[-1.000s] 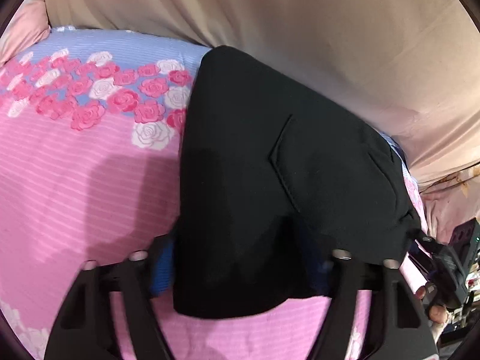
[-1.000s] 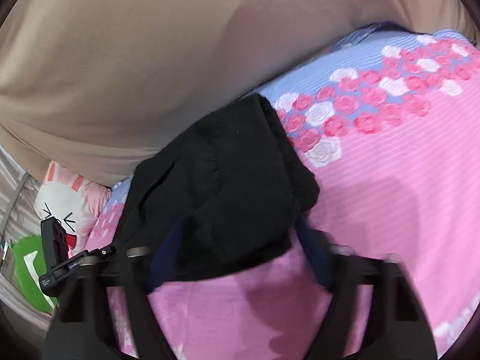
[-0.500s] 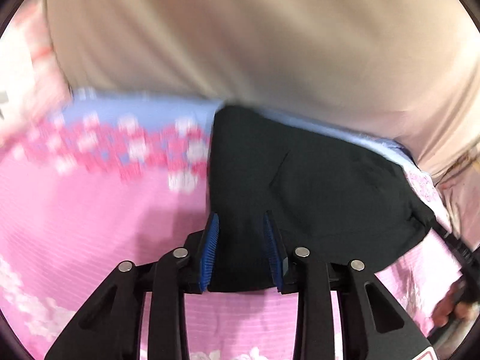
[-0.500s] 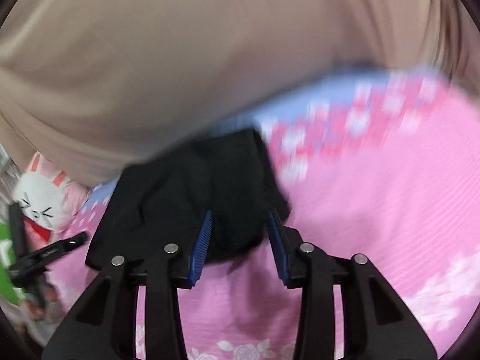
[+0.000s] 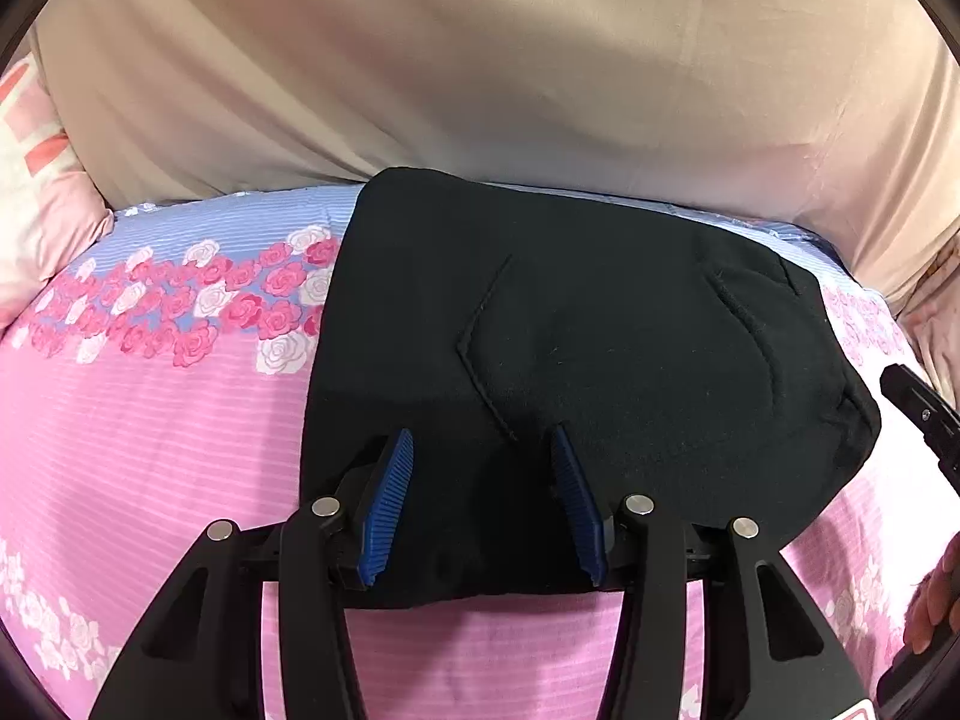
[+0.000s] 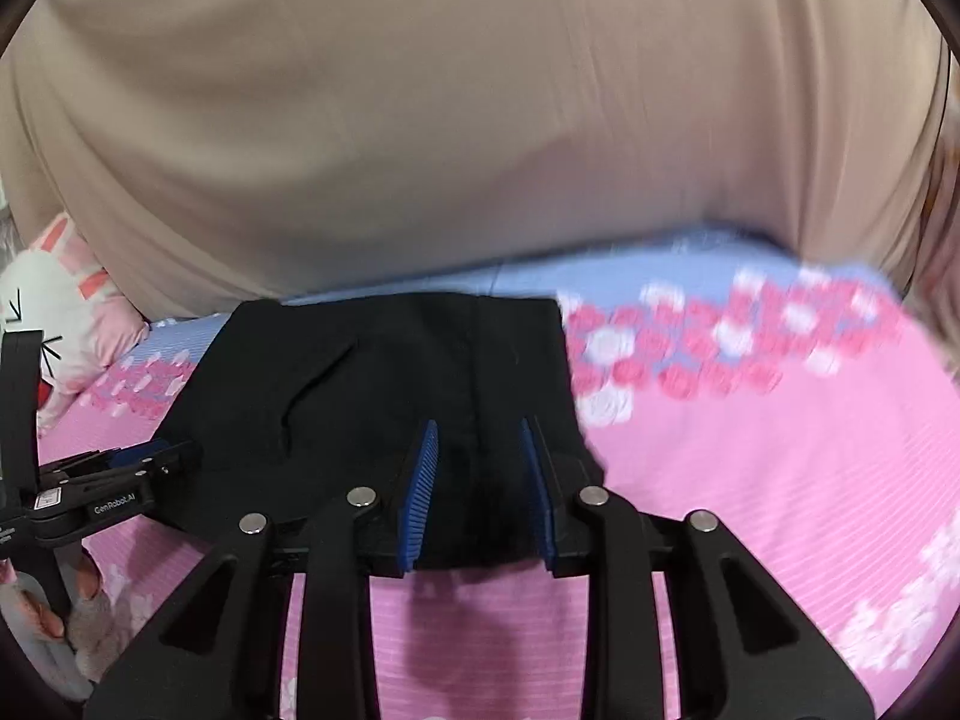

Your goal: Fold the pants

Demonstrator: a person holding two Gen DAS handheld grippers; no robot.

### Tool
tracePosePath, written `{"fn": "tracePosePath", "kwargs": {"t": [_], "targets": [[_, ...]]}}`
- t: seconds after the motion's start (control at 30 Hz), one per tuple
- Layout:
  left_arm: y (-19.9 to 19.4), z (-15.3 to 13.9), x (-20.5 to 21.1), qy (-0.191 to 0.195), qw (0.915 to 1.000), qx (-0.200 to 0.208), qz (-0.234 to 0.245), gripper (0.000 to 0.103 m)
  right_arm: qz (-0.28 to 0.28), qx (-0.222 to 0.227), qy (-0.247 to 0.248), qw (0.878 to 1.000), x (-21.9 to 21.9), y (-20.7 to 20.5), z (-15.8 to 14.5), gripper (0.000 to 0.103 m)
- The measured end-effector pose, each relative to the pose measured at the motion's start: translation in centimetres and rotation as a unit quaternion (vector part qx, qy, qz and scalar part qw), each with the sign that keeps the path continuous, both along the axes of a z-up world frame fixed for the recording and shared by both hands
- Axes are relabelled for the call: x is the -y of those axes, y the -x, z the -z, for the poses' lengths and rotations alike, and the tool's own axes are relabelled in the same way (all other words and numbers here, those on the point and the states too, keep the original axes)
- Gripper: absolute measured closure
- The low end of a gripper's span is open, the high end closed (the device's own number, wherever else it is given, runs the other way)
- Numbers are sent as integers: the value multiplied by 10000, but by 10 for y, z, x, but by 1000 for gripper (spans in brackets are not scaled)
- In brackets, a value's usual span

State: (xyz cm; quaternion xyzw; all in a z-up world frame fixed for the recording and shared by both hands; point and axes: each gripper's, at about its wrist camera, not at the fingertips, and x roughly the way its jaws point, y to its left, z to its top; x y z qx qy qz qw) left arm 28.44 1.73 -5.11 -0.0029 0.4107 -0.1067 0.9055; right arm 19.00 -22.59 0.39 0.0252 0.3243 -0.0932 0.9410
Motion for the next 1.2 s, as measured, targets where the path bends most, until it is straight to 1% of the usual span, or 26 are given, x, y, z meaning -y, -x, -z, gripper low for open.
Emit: {"fn": "tracePosePath", "kwargs": {"t": [0.03,0.07,0.1,0.2,0.23,0.27,0.3,0.37,0.4,0.47,0.5,0.53,0.6,0.63,0.67,0.73,0.77,0.83,0.9,0.97,1.0,1.03,1.1,1.2], "targets": [[0,2,0,6,10000,12,-9,55,73,-390,162,9991,3,-14,22,75],[1,3,0,14,10000,36,-12,54,113,-594,232,9979,5,-19,33,74],[4,2,0,21,10000,54,0,54,140,-606,272,9977,5,-18,38,74],[11,-1,1,-50,9999,157,-45,53,71,-126,181,9997,-6,2,8,71],[15,-1,0,-49,9998,168,-67,53,35,25,164,9999,-11,11,0,71],[17,-1,-1,-45,9998,188,-81,53,27,97,191,9998,-15,18,-3,68],[18,0,-2,-57,9997,216,-86,53,45,163,254,9995,-19,24,-4,66],[27,-1,-3,-121,9993,320,-138,49,126,213,495,9985,-26,36,1,54],[32,-1,-3,-150,9990,391,-159,46,138,172,584,9980,-29,40,6,52],[44,-2,-4,-226,9978,571,-258,34,147,33,648,9978,-33,49,18,50],[50,-2,-4,-255,9971,648,-305,31,141,-50,627,9979,-35,52,23,49],[58,-2,-4,-284,9964,725,-348,28,161,-61,572,9982,-35,56,23,45],[66,-4,-4,-282,9959,799,-330,20,202,136,595,9979,-40,68,20,36],[70,-4,-4,-252,9960,803,-299,16,230,200,640,9975,-41,72,18,22],[75,-3,-4,-229,9961,802,-276,16,242,229,661,9973,-43,74,18,10],[83,-2,-2,-286,9956,847,-266,16,259,329,681,9968,-46,82,17,9],[88,-2,0,-319,9951,897,-250,16,259,372,680,9967,-47,86,16,6],[95,-3,3,-394,9938,1012,-247,16,241,374,655,9969,-49,91,16,5],[102,-4,6,-511,9919,1130,-268,16,371,204,697,9967,-50,91,19,5],[105,-4,9,-580,9907,1200,-265,16,535,-349,717,9954,-49,81,30,5],[106,-4,10,-628,9901,1224,-263,16,594,-561,741,9939,-49,77,35,5],[107,-5,11,-649,9897,1247,-266,16,618,-660,803,9927,-50,75,37,5],[108,-6,11,-653,9888,1308,-305,16,572,-587,823,9932,-51,76,36,5],[107,-7,5,-528,9891,1321,-367,16,606,-532,753,9939,-49,79,36,5]]}}
